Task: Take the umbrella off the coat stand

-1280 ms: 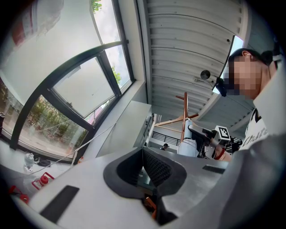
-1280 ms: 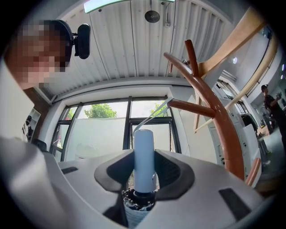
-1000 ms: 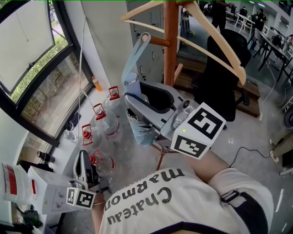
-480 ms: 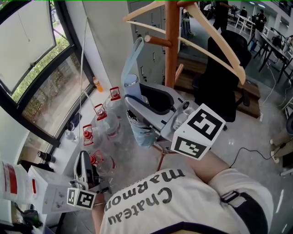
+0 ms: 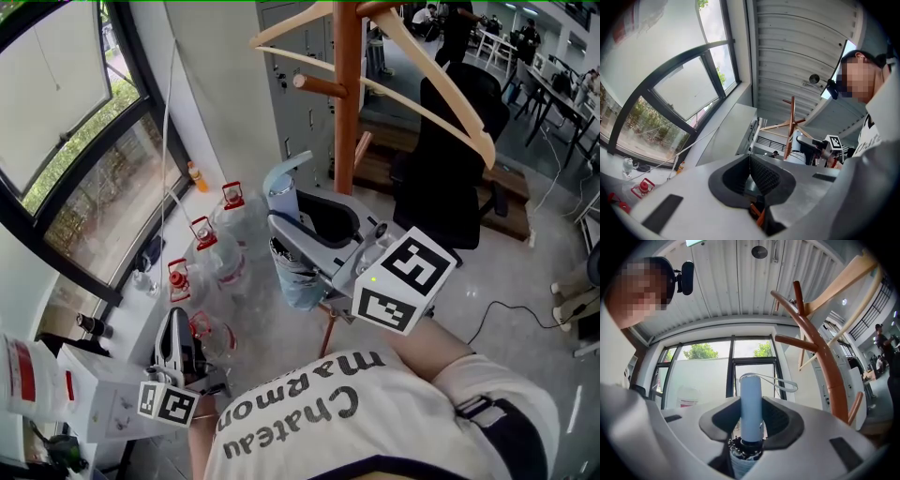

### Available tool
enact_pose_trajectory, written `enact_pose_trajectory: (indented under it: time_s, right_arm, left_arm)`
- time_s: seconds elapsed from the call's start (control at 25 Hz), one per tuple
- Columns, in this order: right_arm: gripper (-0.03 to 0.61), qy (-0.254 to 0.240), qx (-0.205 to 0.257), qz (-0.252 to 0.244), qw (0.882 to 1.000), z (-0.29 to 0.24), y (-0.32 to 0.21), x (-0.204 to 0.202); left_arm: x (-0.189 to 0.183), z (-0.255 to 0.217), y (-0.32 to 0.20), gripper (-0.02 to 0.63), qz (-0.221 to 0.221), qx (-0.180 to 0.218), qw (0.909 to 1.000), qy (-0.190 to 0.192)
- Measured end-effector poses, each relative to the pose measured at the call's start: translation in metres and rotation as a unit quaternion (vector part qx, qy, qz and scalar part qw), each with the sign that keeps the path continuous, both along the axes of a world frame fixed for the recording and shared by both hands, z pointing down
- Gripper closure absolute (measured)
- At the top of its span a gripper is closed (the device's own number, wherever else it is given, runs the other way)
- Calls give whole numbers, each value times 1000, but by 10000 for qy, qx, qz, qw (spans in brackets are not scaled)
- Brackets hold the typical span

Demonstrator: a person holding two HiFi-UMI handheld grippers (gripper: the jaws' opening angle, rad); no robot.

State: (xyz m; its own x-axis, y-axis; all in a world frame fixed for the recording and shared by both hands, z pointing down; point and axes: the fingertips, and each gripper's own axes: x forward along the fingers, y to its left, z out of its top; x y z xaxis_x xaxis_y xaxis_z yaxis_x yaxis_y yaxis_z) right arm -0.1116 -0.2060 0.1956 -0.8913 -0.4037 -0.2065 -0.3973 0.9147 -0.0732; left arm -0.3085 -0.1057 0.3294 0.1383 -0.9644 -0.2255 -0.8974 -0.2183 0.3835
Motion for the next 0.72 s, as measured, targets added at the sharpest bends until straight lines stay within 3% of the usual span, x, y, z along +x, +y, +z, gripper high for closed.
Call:
enact_pose_trajectory:
  time_s: [0.4,0.72]
  right_arm:
    - [426,-59,-14,867,9962,5,-6,47]
    - [426,-125,-19,2023,9792,5,-15,125]
  left_arm:
    - [25,2,-35,591,773,-9,9970,-44]
    - [58,3,-54,591,1224,3,9925,6]
